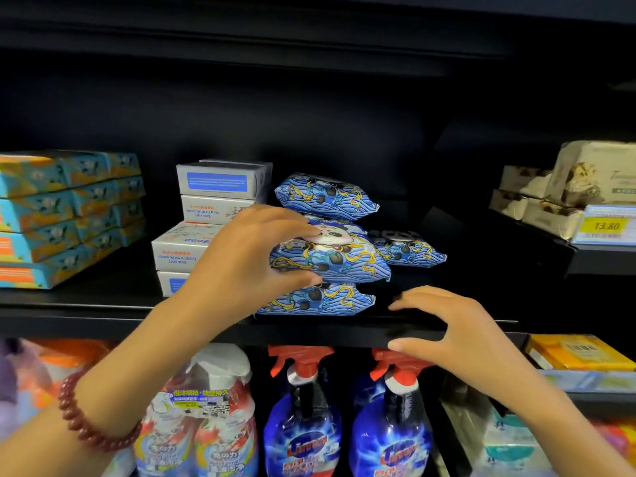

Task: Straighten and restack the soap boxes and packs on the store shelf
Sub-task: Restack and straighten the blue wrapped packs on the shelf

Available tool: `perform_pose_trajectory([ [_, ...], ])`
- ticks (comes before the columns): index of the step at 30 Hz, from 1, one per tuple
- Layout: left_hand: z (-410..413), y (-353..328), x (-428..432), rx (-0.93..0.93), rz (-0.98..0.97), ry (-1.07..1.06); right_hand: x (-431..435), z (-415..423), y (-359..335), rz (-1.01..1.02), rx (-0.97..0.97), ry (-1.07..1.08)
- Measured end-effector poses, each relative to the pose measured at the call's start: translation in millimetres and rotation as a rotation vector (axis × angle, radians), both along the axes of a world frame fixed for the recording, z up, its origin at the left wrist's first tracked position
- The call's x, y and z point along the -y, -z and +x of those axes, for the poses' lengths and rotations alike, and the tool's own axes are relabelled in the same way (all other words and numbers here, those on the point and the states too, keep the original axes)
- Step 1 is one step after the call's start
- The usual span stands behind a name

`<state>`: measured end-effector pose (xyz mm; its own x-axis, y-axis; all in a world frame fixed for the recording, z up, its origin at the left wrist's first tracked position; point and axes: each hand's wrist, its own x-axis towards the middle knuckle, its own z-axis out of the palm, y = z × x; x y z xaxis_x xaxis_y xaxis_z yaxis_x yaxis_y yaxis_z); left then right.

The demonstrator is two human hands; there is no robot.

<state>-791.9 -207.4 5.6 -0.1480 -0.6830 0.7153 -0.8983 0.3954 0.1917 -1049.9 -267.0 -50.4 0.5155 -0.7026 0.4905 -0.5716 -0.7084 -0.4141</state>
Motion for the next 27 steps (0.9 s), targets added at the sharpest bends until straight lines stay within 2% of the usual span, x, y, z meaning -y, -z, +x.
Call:
perform_pose_trajectory([
  [6, 0, 2, 4, -0.001, 0.038, -0.065, 1, -2, 5, -0.029, -0.037, 0.037],
  [11, -11, 15, 0, 0.058, -0.035, -0.163, -1, -3, 5, -0.049, -0.079, 0.028],
  [14, -24, 20, -6, 0.054, -0.184, -0.165, 2, -6, -1, 0.009, -0.027, -0.043],
  [16, -40, 23, -10, 0.040, -0.355, -0.076, 11, -9, -8, 0.033, 0.104, -0.040],
  [18, -63, 31, -12, 0.023, -0.445, 0.055, 27, -12, -14, -0.014, 0.206, 0.047],
  [20, -88, 41, -9, 0.032, -0.410, 0.161, 49, -11, -21, -0.104, 0.179, 0.145],
  [22, -108, 54, 0, 0.077, -0.290, 0.211, 71, -7, -26, -0.145, 0.067, 0.175],
  [25, -123, 68, 17, 0.125, -0.099, 0.185, 99, 1, -31, -0.071, -0.122, 0.211],
  [27, -124, 72, 25, 0.137, -0.039, 0.135, 109, 4, -32, -0.029, -0.192, 0.225],
])
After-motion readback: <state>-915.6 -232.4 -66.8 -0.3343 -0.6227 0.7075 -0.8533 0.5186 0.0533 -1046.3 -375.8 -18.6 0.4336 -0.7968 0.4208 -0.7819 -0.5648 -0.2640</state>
